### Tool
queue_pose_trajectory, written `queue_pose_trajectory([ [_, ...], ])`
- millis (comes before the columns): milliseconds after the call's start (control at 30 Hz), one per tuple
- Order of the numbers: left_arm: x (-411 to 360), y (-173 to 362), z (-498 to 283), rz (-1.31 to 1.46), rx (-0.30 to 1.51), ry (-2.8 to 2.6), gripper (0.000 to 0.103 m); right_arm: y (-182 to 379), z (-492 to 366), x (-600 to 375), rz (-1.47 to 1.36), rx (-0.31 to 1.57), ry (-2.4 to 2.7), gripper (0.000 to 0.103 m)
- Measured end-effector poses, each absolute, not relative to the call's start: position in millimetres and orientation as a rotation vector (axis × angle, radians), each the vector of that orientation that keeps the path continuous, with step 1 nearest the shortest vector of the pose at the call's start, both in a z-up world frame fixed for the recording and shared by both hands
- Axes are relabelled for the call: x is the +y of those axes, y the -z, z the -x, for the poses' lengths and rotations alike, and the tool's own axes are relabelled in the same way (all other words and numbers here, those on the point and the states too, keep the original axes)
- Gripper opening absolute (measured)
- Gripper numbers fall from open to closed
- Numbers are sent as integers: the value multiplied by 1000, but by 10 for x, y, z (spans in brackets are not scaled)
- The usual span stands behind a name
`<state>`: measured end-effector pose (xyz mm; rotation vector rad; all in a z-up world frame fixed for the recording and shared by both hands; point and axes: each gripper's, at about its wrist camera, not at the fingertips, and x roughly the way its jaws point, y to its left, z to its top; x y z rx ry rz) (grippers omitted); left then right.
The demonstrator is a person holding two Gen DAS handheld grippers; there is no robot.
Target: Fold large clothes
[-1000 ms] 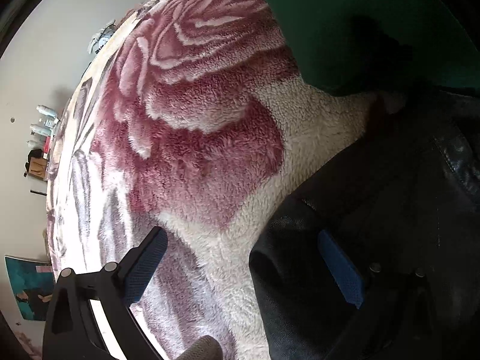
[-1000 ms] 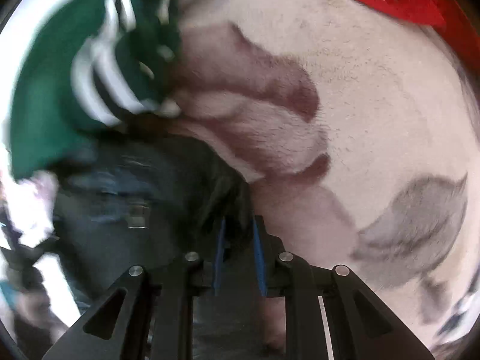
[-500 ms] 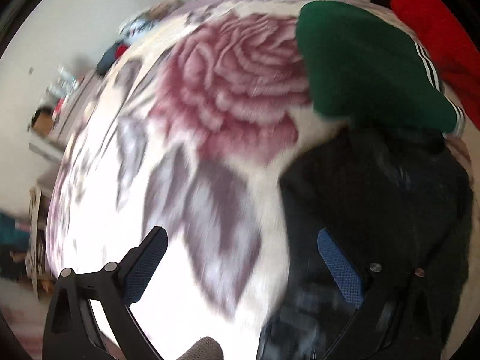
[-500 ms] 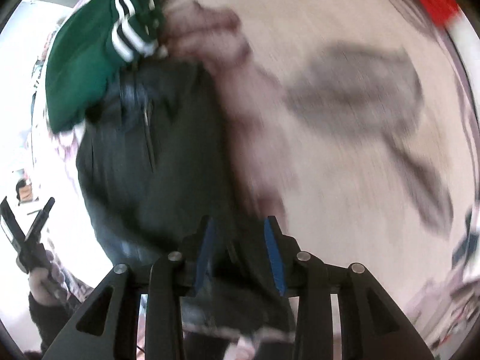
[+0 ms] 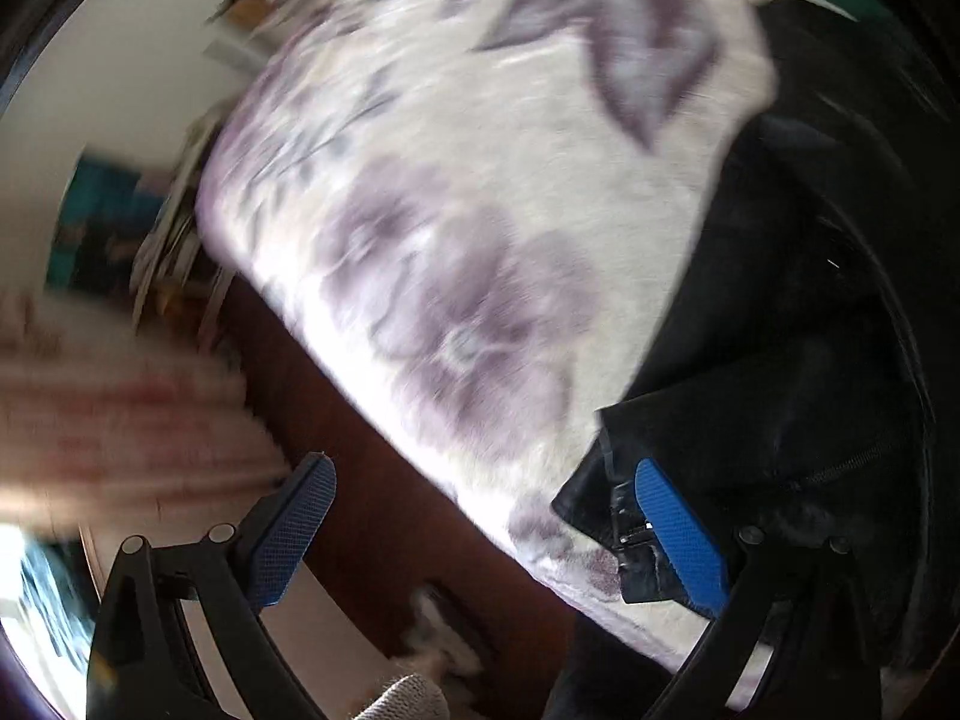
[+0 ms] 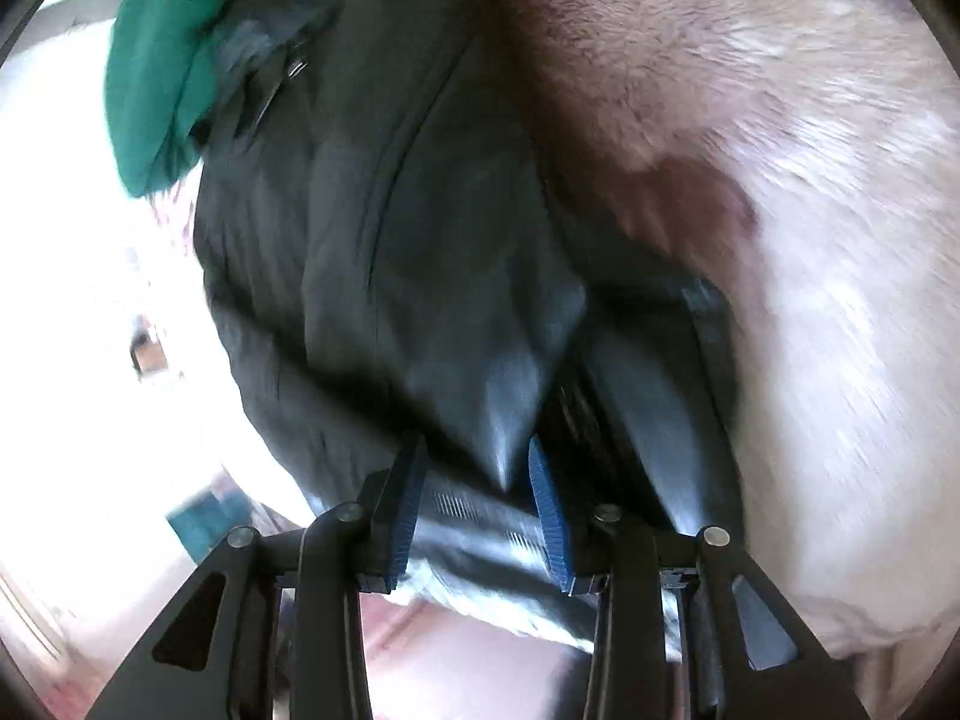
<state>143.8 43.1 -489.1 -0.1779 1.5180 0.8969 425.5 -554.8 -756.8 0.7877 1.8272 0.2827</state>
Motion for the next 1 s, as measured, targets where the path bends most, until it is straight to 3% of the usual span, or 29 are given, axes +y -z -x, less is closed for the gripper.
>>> queue_pose_trajectory([
  [67, 437, 4890, -1342, 254, 1490, -968, 103, 7626, -4303, -5534, -793, 1781, -273, 34],
  [100, 426, 4881, -1277, 279, 1478, -990, 103, 7588, -4332, -5490, -725, 1741, -273, 12],
  [133, 427, 4871, -1241, 302, 1462, -1011, 103, 7537, -4346, -5453, -675, 1706, -285, 7],
  [267, 421, 4929, -1154, 320, 1443, -1033, 103, 7352, -4333, -5508, -584, 1559, -263, 3],
  [467, 342, 5102, -1237, 289, 1486, -981, 103, 7435, -4465, -5489, -539, 1567, -240, 3],
  [567, 360, 5281, -1348, 269, 1512, -959, 103, 7459, -4561, -5526, -568, 1673, -254, 14],
  [700, 399, 5623, -1477, 218, 1563, -945, 103, 7192, -4570, -5782, -604, 1700, -299, 40],
  [900, 340, 5528, -1459, 204, 1547, -957, 103, 6917, -4511, -6022, -487, 1650, -358, 40],
  [1000, 283, 5304, -1348, 232, 1519, -982, 103, 6852, -4618, -5906, -463, 1586, -426, 31],
])
